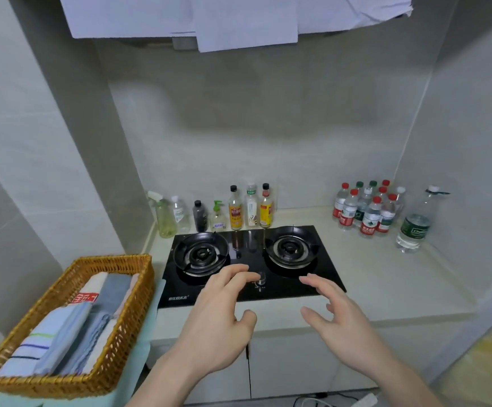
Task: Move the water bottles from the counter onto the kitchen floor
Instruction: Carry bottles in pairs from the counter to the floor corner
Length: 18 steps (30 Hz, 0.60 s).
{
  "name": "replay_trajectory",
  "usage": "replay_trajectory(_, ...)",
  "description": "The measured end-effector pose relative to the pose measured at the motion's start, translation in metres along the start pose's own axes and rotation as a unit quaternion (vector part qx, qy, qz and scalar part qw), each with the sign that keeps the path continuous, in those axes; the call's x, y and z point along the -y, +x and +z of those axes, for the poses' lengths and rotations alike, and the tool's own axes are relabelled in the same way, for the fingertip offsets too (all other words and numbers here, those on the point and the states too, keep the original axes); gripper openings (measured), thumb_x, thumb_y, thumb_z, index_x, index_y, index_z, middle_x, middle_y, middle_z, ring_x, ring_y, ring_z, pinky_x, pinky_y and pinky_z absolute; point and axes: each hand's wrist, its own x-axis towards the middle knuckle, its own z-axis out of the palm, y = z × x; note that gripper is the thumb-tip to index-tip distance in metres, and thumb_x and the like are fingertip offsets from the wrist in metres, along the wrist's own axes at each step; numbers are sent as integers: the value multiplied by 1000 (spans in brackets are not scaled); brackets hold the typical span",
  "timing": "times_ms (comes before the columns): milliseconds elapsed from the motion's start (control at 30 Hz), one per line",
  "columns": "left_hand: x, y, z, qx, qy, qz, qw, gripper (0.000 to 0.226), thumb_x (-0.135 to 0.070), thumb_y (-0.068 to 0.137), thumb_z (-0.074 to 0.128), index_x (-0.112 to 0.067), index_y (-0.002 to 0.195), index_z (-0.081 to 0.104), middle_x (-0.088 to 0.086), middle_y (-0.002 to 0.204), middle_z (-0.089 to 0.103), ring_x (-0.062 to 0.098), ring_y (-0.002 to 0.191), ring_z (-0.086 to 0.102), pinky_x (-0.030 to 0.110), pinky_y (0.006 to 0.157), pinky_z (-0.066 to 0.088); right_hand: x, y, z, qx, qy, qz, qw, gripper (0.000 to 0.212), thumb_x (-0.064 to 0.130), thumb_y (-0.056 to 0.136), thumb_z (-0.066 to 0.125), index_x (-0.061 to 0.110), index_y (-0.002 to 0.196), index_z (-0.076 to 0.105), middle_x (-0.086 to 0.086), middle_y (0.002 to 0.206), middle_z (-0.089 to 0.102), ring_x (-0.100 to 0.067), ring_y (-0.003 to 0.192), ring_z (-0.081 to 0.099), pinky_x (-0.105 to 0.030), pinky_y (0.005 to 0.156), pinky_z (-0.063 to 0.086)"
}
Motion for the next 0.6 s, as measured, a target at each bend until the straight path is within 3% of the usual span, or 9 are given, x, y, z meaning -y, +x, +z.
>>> replay_trajectory(133,4,55,13,5,-7,21,1000,57,-24,84,57,-46,136,45,-34,144,28,-4,133,32,26,104,43,-12,43,-19,-27,-8,9,1000,49,28,95,64,50,136,50,43,140,39,19,130,37,-29,118,35)
replay_trajectory(400,7,169,26,29,-9,78,996,58,-26,84,55,-44,138,44,-30,149,27,-4,138,26,23,114,33,-21,125,-65,-67,-21,21,997,49,30,95,65,49,137,49,33,147,39,8,136,38,-31,119,33)
replay_trajectory(600,-3,230,29,34,-11,107,994,56,-28,83,55,-42,136,46,-26,148,29,0,139,29,29,115,34,-23,164,-96,-98,-33,21,994,50,29,95,65,50,137,49,39,140,41,10,134,39,-31,120,34)
